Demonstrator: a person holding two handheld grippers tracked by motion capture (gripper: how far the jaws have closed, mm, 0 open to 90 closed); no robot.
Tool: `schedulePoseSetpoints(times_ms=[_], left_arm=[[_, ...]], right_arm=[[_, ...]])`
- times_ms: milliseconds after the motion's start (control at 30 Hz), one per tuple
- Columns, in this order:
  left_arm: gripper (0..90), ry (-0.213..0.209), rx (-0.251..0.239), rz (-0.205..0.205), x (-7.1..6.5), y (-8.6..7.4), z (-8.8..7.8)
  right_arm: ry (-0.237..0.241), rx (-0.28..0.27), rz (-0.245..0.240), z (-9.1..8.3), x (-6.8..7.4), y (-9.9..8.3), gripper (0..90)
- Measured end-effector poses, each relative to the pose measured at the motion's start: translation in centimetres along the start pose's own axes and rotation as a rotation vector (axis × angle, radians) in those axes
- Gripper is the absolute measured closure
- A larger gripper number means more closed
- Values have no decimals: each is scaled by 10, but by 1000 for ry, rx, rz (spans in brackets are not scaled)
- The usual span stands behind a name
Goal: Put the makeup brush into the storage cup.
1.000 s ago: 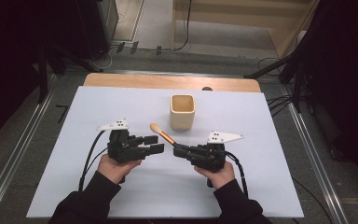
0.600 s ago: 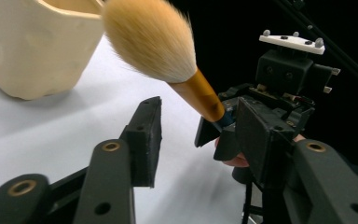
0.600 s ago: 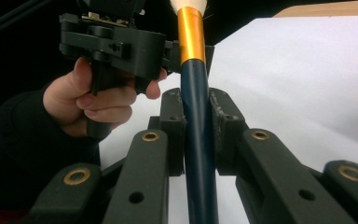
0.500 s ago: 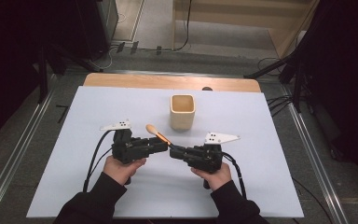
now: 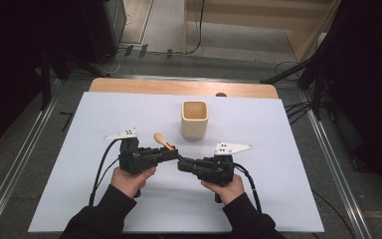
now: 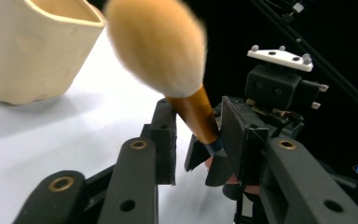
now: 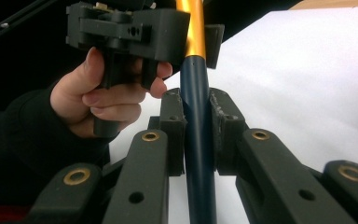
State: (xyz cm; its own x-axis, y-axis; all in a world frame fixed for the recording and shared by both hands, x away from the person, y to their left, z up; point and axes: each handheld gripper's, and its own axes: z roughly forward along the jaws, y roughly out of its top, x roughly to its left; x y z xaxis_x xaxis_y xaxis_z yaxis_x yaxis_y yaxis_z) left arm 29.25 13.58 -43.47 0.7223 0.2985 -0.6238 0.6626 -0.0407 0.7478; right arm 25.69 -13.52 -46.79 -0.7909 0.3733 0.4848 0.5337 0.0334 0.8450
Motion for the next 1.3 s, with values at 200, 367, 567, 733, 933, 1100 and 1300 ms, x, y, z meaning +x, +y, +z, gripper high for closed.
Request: schedulePoseSetpoints(times_ms=[200, 367, 567, 733, 933, 1100, 1300], left_arm=[[734, -32, 4, -13, 2, 0, -1], [774, -62, 12, -30, 3, 1, -1], [780, -85, 20, -54, 5, 2, -2], [782, -83, 26, -52, 6, 3, -5], [782, -91, 64, -19, 5, 8, -9], [782, -75, 111, 43, 0, 14, -15], [782, -66, 166, 110, -6, 21, -22]], right_arm=[[5, 20, -9, 2, 1, -1, 784], [8, 31, -23, 4, 1, -2, 775], [13, 32, -31, 4, 2, -1, 771], [9, 43, -66, 5, 4, 0, 682], [-21, 70, -121, 7, 6, 0, 479], [0, 93, -140, 9, 8, 1, 386], [17, 137, -205, 14, 13, 0, 303]])
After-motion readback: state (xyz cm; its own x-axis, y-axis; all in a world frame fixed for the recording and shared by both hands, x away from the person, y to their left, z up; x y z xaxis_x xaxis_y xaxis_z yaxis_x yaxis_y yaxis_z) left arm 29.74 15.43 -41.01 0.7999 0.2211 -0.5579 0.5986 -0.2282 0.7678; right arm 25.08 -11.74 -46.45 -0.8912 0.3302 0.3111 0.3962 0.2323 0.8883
